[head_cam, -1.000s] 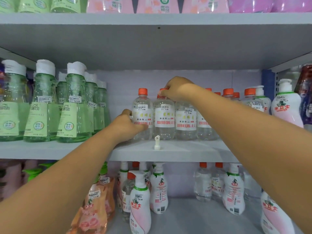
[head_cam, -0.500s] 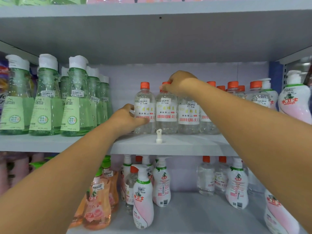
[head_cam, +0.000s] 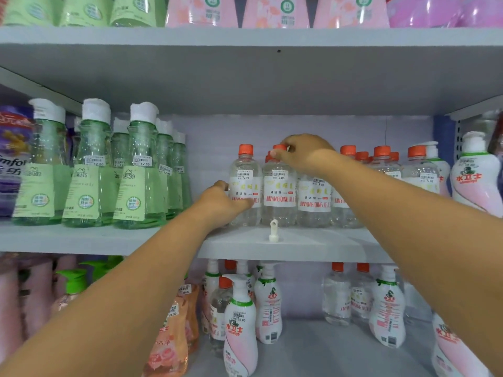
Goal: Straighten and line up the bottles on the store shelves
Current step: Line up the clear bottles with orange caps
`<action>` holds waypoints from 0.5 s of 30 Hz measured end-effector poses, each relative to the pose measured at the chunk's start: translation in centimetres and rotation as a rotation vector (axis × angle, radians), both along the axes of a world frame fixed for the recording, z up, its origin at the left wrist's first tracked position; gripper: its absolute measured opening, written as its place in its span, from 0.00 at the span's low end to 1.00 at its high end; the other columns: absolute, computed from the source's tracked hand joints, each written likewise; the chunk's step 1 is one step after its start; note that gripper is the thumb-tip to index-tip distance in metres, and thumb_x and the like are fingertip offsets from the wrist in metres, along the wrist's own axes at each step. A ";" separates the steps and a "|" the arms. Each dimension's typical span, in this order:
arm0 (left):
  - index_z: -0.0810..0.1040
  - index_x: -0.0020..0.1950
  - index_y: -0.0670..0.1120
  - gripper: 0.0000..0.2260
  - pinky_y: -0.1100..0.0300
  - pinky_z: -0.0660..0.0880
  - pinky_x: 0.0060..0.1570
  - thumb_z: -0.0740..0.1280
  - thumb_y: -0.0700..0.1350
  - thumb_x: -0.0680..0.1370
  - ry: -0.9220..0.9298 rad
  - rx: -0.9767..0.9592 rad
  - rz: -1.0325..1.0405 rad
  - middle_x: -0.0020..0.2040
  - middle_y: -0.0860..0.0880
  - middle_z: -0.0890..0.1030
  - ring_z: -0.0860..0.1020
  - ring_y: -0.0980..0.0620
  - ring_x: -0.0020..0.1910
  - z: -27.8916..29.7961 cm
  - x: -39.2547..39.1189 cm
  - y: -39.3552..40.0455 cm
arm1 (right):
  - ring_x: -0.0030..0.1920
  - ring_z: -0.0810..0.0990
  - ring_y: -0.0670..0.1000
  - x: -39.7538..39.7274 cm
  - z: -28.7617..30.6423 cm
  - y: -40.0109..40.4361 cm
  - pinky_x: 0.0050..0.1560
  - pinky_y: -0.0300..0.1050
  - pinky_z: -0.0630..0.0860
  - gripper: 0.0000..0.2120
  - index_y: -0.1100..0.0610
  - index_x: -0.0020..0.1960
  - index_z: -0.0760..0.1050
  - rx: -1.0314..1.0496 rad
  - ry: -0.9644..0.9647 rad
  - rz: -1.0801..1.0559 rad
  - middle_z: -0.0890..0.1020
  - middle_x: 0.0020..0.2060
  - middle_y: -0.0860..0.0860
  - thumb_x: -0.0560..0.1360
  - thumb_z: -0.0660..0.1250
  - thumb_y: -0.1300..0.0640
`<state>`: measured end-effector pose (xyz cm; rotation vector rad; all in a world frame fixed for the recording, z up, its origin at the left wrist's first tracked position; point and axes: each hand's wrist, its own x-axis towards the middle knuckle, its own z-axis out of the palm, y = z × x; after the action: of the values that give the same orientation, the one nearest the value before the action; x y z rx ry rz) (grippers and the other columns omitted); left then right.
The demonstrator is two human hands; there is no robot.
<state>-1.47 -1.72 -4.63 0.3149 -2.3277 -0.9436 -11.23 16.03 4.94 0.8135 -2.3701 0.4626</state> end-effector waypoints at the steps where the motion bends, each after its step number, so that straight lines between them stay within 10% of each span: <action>1: 0.68 0.74 0.48 0.30 0.60 0.70 0.36 0.72 0.58 0.76 -0.005 -0.004 -0.003 0.55 0.50 0.79 0.79 0.54 0.44 0.0 -0.1 -0.1 | 0.61 0.77 0.54 0.1 -0.2 0.4 0.58 0.48 0.75 0.26 0.48 0.73 0.71 -0.033 -0.018 0.029 0.79 0.65 0.47 0.80 0.61 0.35; 9: 0.66 0.78 0.47 0.34 0.54 0.69 0.56 0.69 0.63 0.77 -0.046 -0.007 0.056 0.71 0.44 0.76 0.76 0.43 0.63 0.2 1.0 0.2 | 0.64 0.77 0.52 0.5 -3.3 12.2 0.61 0.46 0.73 0.24 0.51 0.75 0.70 -0.297 0.093 0.042 0.75 0.69 0.50 0.81 0.66 0.46; 15: 0.80 0.59 0.46 0.09 0.57 0.70 0.50 0.67 0.45 0.81 0.578 0.134 0.145 0.52 0.49 0.82 0.80 0.46 0.54 1.7 4.0 5.6 | 0.53 0.79 0.57 -3.2 -4.7 27.2 0.52 0.47 0.72 0.18 0.59 0.66 0.76 -0.625 0.107 -0.273 0.80 0.57 0.55 0.79 0.67 0.50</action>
<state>2.52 3.86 -2.93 0.2229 -1.6992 -0.9670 -14.43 43.25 0.23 0.2180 -2.0114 0.9467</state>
